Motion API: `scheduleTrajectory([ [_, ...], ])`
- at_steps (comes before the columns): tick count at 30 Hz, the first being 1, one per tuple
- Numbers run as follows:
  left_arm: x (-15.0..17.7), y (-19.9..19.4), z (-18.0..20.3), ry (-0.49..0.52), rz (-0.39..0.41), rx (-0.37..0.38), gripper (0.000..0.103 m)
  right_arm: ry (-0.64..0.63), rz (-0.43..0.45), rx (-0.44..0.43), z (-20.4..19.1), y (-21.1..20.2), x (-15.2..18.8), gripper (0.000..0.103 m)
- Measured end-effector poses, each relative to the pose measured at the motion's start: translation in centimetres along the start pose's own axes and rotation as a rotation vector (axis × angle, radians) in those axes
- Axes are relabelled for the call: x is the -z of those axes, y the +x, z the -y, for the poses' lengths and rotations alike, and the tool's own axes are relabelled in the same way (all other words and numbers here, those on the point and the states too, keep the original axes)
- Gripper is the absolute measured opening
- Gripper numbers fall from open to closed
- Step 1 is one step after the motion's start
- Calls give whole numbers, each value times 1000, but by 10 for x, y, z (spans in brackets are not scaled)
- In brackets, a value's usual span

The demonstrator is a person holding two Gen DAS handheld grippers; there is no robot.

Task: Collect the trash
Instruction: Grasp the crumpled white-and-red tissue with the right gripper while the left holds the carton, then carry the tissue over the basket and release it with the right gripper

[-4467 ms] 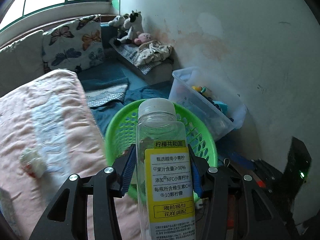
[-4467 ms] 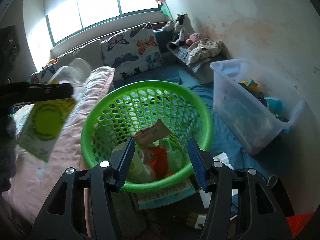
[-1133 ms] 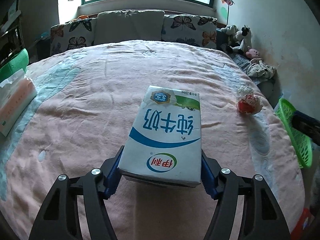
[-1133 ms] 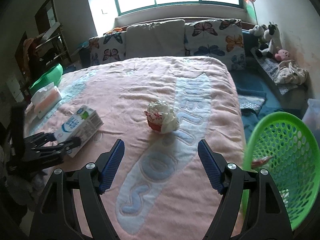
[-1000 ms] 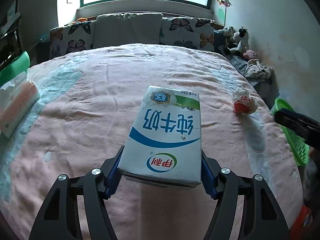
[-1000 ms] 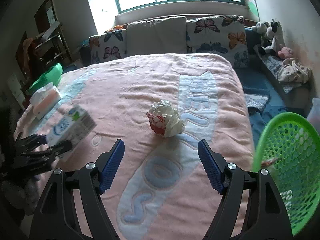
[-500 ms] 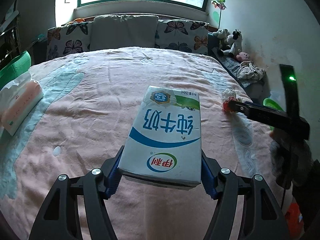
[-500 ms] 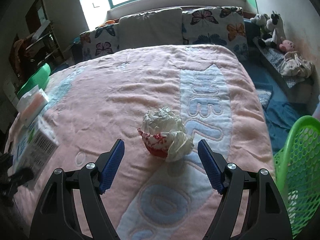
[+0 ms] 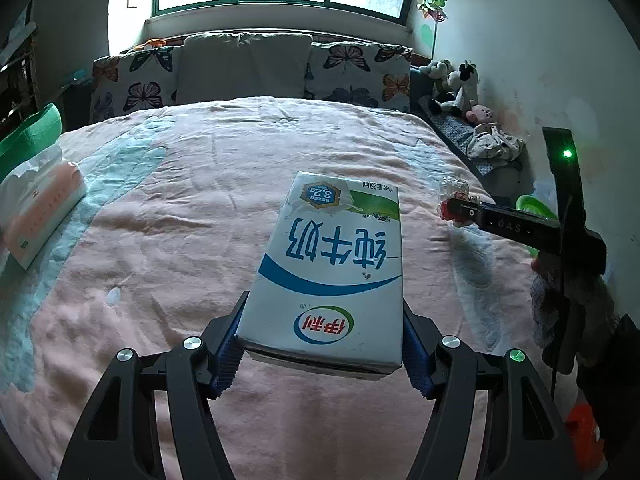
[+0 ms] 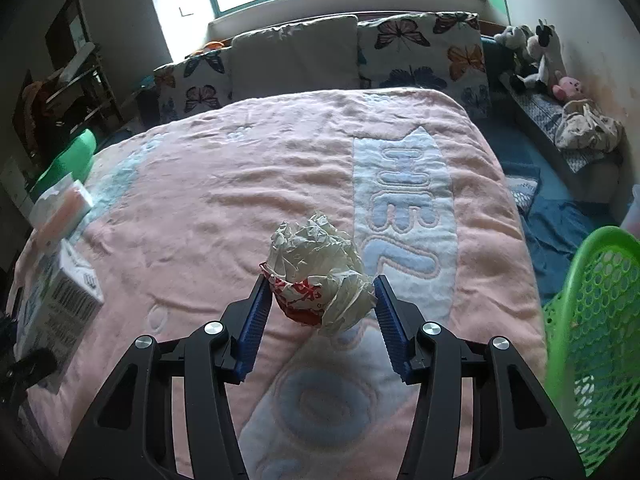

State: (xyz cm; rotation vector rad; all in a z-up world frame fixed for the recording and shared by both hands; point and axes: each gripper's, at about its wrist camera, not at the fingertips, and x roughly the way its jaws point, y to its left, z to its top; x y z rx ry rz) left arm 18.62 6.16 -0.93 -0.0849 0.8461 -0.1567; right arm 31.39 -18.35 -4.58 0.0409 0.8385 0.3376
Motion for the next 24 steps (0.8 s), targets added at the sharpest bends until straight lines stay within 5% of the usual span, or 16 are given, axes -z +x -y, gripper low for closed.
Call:
scheduleTrajectory([
  [13, 6, -15, 31, 32, 16, 48, 64, 2, 50, -13, 3, -64, 35, 53],
  [24, 9, -18, 79, 95, 14, 142, 64, 61, 83, 68, 37, -117, 74, 53],
])
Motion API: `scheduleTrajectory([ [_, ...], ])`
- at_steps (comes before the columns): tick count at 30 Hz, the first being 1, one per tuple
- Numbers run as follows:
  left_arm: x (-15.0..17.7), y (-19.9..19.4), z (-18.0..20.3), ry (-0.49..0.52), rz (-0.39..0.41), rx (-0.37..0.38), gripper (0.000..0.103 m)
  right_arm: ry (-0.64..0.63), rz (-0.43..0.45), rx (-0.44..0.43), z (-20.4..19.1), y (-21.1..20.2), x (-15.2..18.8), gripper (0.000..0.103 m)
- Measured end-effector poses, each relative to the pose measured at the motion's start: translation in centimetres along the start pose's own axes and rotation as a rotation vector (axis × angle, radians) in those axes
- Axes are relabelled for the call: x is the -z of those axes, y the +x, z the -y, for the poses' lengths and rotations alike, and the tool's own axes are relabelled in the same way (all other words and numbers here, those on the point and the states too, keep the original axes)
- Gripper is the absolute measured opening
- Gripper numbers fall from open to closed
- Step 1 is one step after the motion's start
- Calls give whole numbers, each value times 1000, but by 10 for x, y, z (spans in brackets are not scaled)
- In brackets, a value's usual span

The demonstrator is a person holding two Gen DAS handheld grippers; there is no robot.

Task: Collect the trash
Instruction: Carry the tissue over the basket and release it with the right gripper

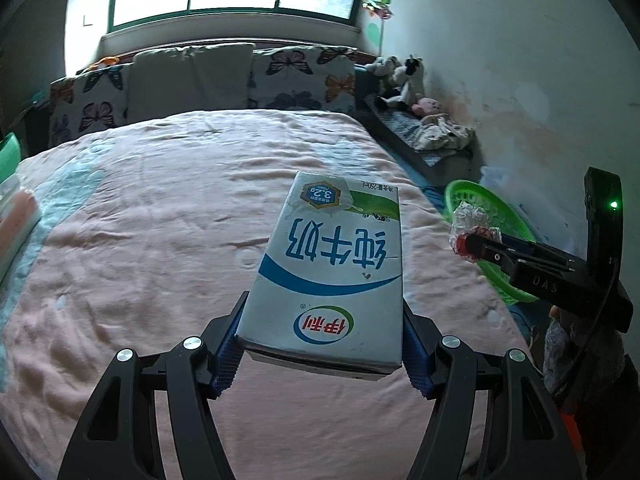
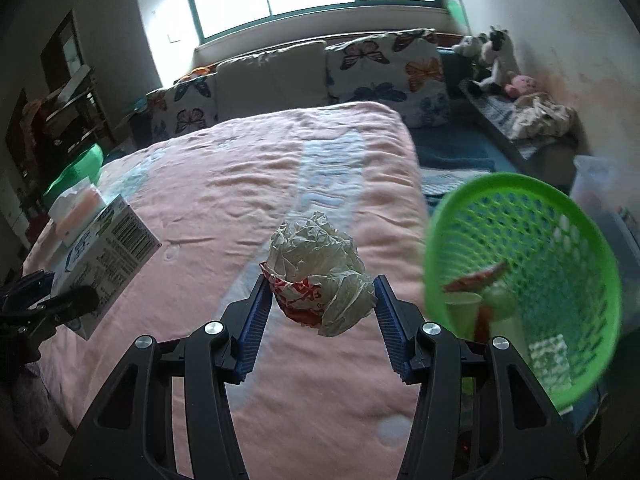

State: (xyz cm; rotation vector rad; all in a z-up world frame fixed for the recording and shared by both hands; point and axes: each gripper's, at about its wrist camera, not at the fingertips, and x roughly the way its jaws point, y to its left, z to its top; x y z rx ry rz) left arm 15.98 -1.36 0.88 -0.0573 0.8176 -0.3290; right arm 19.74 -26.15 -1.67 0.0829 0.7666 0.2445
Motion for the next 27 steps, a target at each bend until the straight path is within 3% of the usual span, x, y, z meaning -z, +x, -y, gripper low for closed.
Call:
scheduleTrajectory([
  [27, -25, 23, 91, 165, -31, 92, 64, 142, 39, 194, 113, -52, 26, 54],
])
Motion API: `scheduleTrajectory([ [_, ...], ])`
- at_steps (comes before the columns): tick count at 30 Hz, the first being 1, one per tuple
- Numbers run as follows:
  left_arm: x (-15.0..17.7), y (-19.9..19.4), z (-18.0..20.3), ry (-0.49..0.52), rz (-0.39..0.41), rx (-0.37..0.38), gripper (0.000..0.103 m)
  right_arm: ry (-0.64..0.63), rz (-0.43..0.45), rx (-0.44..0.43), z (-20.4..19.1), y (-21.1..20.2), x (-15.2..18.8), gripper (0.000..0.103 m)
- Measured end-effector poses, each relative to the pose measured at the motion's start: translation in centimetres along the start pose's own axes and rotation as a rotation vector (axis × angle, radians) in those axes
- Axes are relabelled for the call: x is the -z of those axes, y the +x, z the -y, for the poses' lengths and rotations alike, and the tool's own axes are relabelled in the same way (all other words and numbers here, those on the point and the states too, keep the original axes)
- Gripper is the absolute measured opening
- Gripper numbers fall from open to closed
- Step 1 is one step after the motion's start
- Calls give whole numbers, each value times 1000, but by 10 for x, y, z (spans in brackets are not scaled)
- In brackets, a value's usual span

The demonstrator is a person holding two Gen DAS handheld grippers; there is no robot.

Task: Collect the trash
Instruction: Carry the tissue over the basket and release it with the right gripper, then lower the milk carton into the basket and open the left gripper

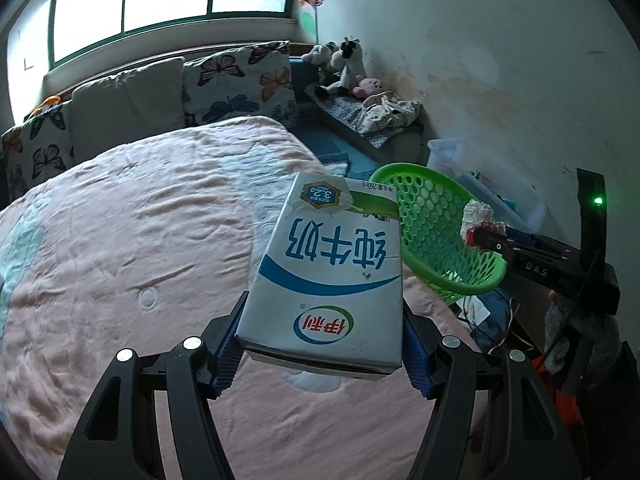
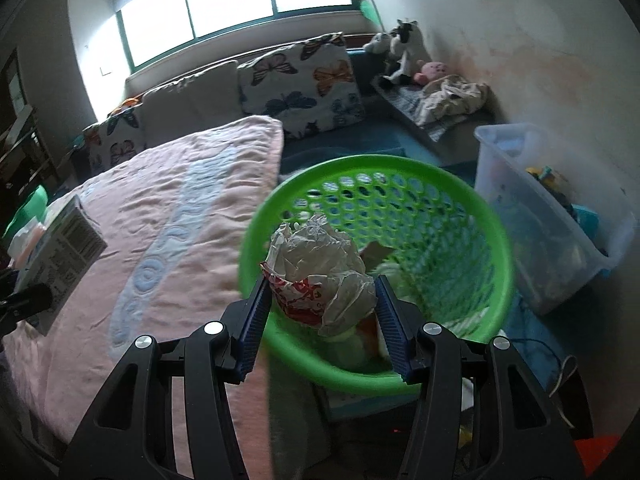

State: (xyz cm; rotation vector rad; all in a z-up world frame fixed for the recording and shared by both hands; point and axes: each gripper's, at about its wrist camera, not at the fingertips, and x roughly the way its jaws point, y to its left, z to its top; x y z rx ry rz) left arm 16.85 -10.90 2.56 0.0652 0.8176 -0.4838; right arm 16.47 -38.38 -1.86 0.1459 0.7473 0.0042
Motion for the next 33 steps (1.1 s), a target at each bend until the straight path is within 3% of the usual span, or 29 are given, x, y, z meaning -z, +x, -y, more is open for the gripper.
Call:
scheduleTrajectory([
  [11, -21, 16, 35, 67, -9, 29, 64, 83, -19, 39, 43, 8, 4, 56],
  [15, -27, 26, 48, 89, -25, 49, 64, 107, -20, 44, 53, 9, 3, 63],
  [33, -44, 85, 101, 184, -129, 112, 65, 146, 36, 39, 71, -23, 14, 65],
])
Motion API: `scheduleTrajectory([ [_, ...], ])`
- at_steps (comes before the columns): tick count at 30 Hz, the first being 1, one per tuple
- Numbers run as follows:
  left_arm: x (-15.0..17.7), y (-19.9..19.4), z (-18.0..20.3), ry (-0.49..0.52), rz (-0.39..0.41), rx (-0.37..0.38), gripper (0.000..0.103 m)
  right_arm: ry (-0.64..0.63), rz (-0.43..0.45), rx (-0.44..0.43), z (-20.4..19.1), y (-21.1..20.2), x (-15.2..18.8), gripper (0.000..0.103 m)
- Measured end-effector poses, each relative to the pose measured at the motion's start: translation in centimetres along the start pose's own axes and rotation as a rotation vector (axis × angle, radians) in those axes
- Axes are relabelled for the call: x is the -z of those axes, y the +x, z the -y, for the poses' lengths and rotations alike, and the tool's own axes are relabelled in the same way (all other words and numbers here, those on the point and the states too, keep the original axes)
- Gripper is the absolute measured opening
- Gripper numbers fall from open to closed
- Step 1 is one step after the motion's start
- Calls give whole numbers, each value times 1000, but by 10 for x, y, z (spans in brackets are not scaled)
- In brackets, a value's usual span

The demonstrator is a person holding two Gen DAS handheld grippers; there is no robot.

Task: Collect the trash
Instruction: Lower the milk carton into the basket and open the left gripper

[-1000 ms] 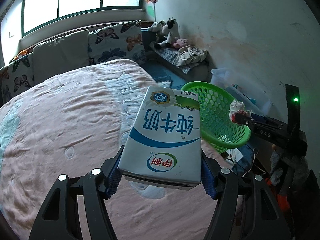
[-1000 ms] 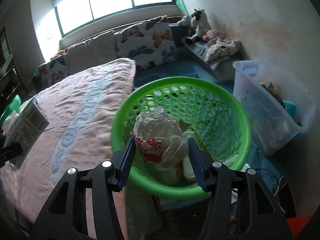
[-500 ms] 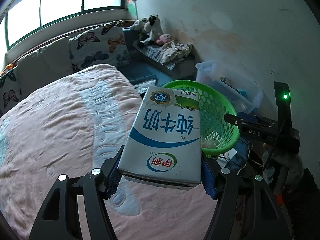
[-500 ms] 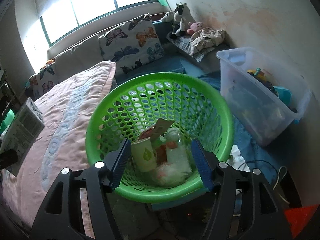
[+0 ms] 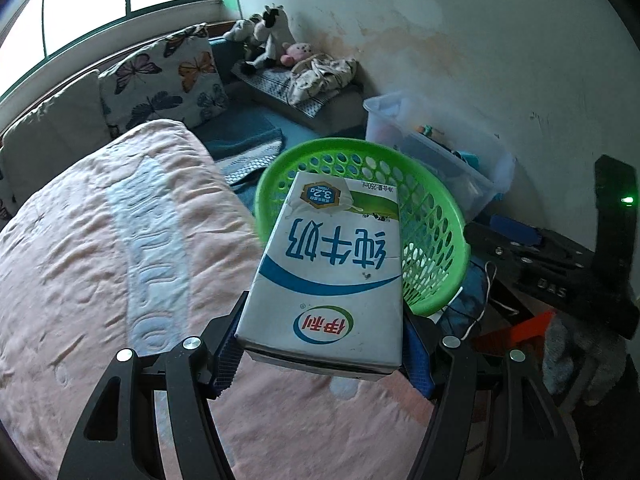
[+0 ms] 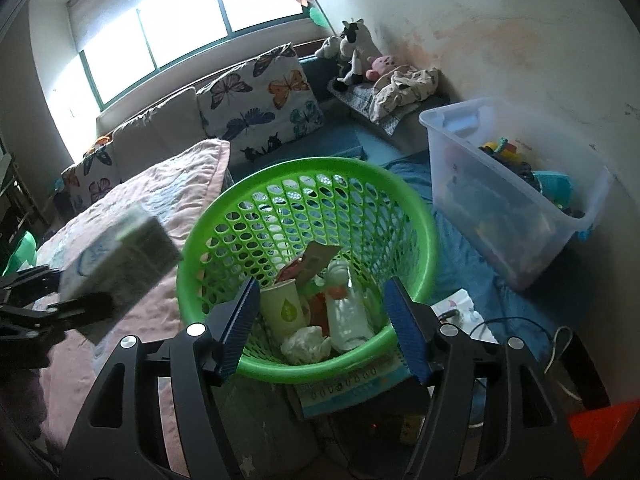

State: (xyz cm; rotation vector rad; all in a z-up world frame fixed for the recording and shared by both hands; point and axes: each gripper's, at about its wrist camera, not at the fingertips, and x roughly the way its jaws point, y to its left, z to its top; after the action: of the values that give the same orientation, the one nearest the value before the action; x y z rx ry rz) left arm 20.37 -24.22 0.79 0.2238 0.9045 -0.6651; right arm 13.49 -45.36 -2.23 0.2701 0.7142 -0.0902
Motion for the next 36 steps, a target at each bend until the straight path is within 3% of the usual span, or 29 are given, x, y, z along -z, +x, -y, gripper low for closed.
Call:
scheduleTrajectory([
  [19, -16, 53, 28, 55, -93, 6, 65, 56, 5, 1, 21, -12, 10, 66],
  [28, -15, 54, 30, 48, -85, 18, 65, 56, 8, -1, 21, -14, 11, 66],
  [32, -14, 48, 27, 32, -70, 37, 74, 52, 13, -1, 18, -19, 11, 66],
  [36, -12, 39, 22, 16, -45, 50, 75, 45, 21, -3, 14, -25, 11, 66],
])
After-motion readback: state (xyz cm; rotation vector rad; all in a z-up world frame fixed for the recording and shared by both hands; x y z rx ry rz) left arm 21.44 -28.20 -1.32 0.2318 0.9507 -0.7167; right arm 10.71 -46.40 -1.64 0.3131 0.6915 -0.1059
